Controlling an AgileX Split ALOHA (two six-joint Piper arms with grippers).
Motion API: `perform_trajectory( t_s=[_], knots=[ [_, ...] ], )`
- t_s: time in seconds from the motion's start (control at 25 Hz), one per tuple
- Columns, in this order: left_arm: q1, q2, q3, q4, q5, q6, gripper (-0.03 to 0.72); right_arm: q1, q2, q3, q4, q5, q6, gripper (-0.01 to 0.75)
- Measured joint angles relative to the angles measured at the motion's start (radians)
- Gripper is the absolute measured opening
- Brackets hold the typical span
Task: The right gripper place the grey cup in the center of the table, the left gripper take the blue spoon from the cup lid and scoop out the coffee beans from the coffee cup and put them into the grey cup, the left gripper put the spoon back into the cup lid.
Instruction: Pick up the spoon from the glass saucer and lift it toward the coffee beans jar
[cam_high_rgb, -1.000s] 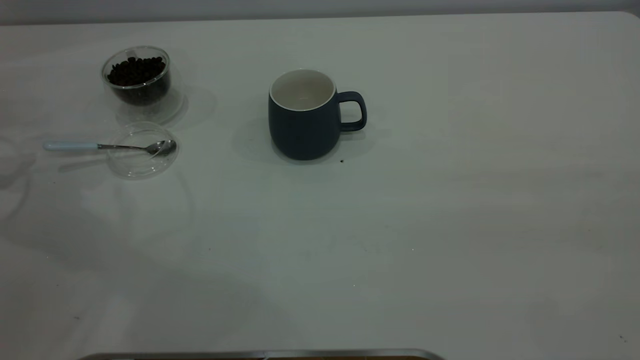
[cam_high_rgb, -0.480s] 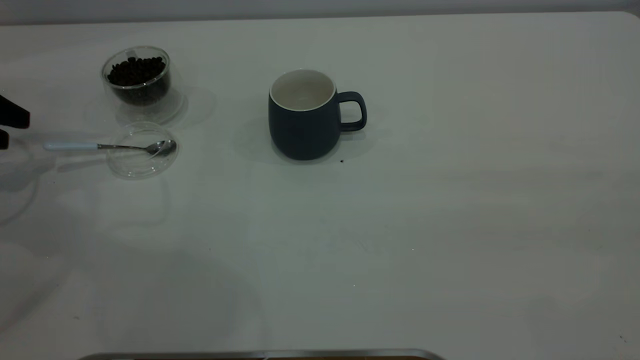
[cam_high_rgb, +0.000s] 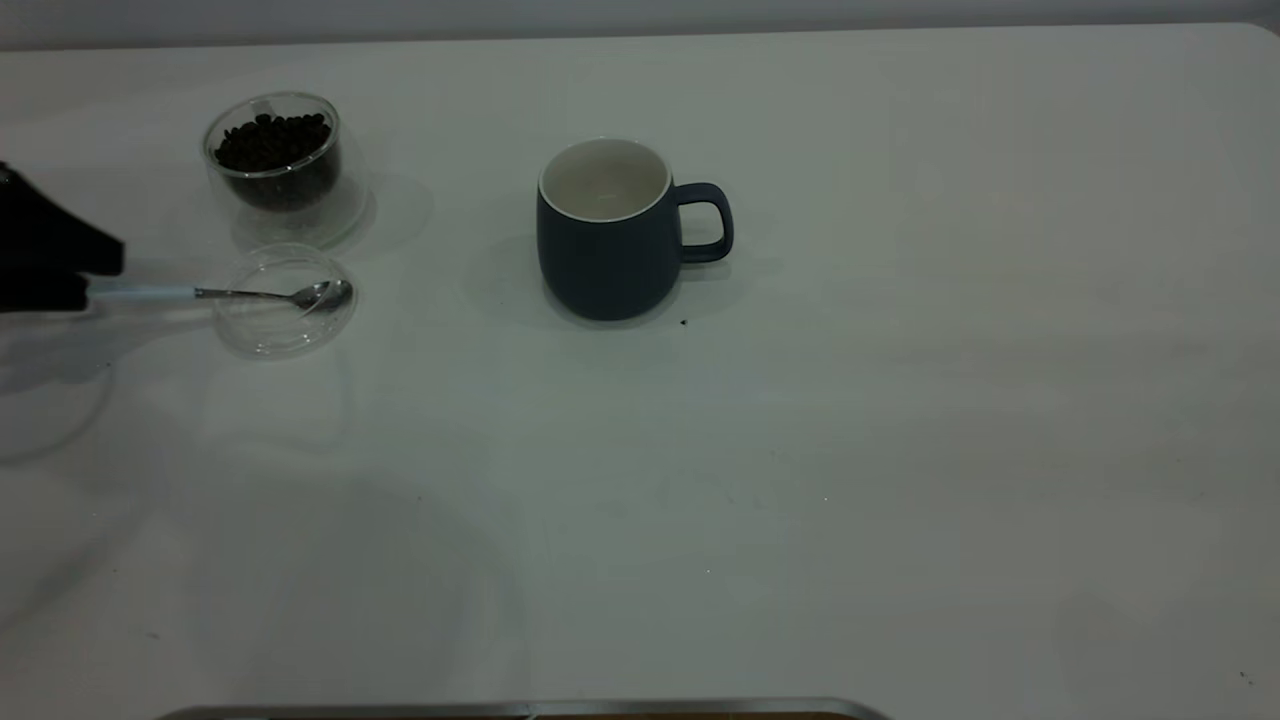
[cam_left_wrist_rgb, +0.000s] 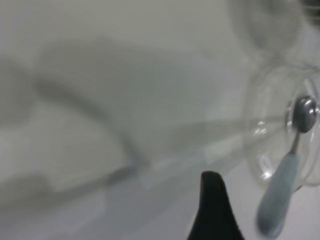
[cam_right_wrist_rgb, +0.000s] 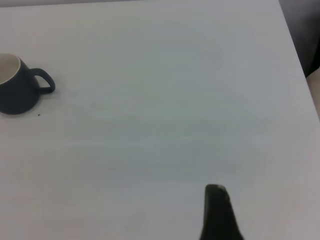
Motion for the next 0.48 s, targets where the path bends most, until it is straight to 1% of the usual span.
perform_trajectory(
  t_s=[0.12, 0.2, 0.32, 0.48],
  knots=[
    [-0.029, 0.000, -0.001, -0.013, -0.001, 0.010, 0.590, 0.000, 0.000, 0.000, 0.000, 0.000, 0.000, 0.532],
    [-0.038, 0.000, -0.001, -0.011, -0.021, 0.012, 0.590, 0.000, 0.000, 0.000, 0.000, 0.000, 0.000, 0.532],
    [-0.039, 0.000, -0.001, -0.010, -0.046, 0.011, 0.590, 0.000, 0.000, 0.000, 0.000, 0.000, 0.000, 0.532],
    [-0.039, 0.000, -0.001, -0.005, -0.049, 0.007, 0.590, 0.000, 0.000, 0.000, 0.000, 0.000, 0.000, 0.532]
  ],
)
